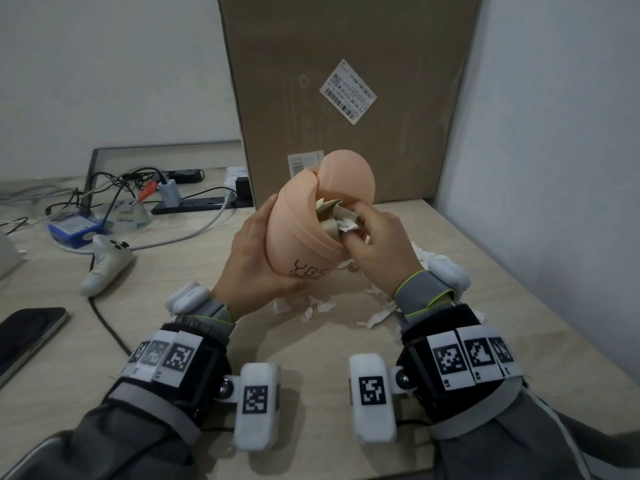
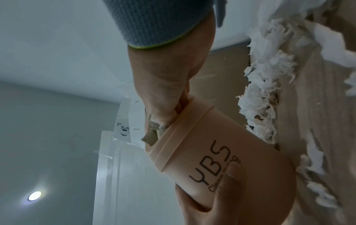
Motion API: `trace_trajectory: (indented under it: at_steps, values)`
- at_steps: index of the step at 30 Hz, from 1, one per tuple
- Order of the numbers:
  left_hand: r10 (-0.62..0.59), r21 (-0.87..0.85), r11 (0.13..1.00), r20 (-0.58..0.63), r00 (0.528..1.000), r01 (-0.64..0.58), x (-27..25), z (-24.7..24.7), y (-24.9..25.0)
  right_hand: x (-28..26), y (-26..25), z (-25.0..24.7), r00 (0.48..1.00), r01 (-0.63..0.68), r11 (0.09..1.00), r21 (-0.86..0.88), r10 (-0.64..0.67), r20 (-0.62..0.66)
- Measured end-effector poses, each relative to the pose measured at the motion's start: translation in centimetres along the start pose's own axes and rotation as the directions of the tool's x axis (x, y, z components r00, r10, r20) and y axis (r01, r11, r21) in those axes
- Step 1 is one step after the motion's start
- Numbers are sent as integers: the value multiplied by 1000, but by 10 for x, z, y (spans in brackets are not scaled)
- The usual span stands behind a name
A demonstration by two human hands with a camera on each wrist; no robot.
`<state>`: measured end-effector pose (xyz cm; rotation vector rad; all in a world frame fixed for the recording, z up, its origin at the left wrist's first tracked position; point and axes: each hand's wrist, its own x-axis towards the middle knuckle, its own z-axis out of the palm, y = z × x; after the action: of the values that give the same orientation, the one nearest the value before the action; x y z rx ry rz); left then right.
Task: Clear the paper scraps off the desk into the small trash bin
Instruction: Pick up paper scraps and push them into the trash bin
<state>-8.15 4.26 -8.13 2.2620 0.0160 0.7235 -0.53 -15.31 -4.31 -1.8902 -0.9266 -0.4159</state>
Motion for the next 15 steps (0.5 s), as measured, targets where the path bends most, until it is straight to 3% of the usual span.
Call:
trace_trajectory:
  at_steps: [6, 10, 13, 15]
  values:
    - [3, 15, 1000, 10, 1000, -3, 0, 0, -2, -2, -4, -7, 997, -59, 990, 131, 65, -42]
    - [19, 38, 999, 7, 1000, -19, -1, -1, -1, -2, -3, -7, 992, -82, 993, 81, 89, -95]
    - [26, 50, 998, 4, 1000, -26, -2, -1, 0, 0, 0, -6, 994, -84, 996, -16, 83, -64]
    - [24, 56, 998, 5, 1000, -24, -2, -1, 1, 0, -1, -6, 997, -71, 997, 35, 72, -21]
